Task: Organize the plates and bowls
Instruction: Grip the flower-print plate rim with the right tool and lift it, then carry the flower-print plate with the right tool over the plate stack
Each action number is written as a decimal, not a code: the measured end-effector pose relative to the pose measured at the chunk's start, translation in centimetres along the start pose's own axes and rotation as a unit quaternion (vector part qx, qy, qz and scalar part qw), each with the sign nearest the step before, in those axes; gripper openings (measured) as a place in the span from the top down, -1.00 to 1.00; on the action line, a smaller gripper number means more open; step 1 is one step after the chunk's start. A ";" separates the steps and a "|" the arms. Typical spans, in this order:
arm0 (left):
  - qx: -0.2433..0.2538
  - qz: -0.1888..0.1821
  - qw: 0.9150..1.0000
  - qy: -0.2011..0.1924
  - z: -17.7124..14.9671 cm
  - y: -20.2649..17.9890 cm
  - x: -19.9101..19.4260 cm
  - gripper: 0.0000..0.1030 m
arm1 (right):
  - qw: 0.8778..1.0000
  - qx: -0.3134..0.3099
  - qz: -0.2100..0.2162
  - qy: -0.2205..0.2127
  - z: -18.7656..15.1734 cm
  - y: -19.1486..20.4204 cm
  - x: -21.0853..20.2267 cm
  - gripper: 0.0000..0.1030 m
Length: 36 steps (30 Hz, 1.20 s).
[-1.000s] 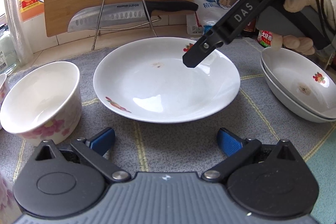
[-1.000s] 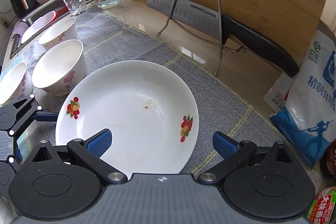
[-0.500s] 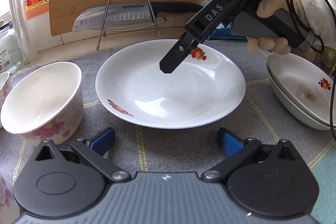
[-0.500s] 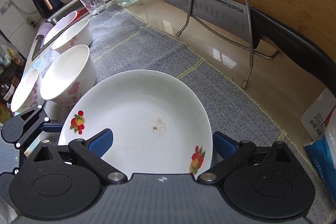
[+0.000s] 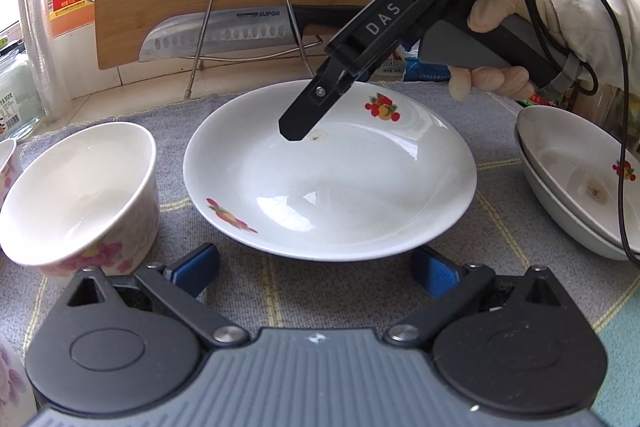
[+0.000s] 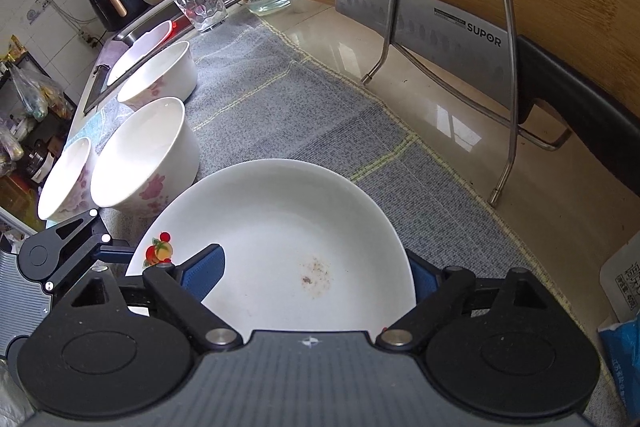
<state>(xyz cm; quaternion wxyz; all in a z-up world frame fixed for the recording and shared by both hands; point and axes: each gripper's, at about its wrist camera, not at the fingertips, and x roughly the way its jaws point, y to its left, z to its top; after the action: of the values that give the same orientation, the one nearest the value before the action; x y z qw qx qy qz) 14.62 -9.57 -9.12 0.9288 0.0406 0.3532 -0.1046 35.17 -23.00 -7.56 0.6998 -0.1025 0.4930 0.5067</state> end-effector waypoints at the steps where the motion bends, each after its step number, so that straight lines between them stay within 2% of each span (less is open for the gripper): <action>1: -0.001 -0.001 1.000 0.000 0.0 0.0 0.0 -0.95 | 1.000 -0.001 0.002 0.001 0.1 0.0 0.0 -0.83; 9: 0.000 -0.004 1.000 -0.005 0.0 0.2 -0.1 -0.93 | 1.000 0.000 0.007 0.002 0.2 -0.1 0.1 -0.84; 15: 0.026 -0.003 0.999 -0.021 0.0 -0.4 -0.5 -0.93 | 1.000 0.003 0.003 0.004 0.1 0.1 0.2 -0.84; 29: 0.039 -0.025 0.999 -0.015 -0.2 0.0 -1.5 -0.92 | 0.999 0.032 -0.005 0.006 -1.1 1.1 -0.7 -0.84; 36: 0.049 -0.036 0.998 -0.013 0.2 0.2 -2.8 -0.92 | 0.999 0.038 -0.013 -0.007 -1.6 2.7 -2.1 -0.84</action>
<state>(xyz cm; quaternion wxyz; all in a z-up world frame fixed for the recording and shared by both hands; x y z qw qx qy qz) 12.73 -8.93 -7.10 0.9258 0.0721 0.3371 -0.1553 32.08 -24.06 -5.76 0.7131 -0.0785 0.5056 0.4793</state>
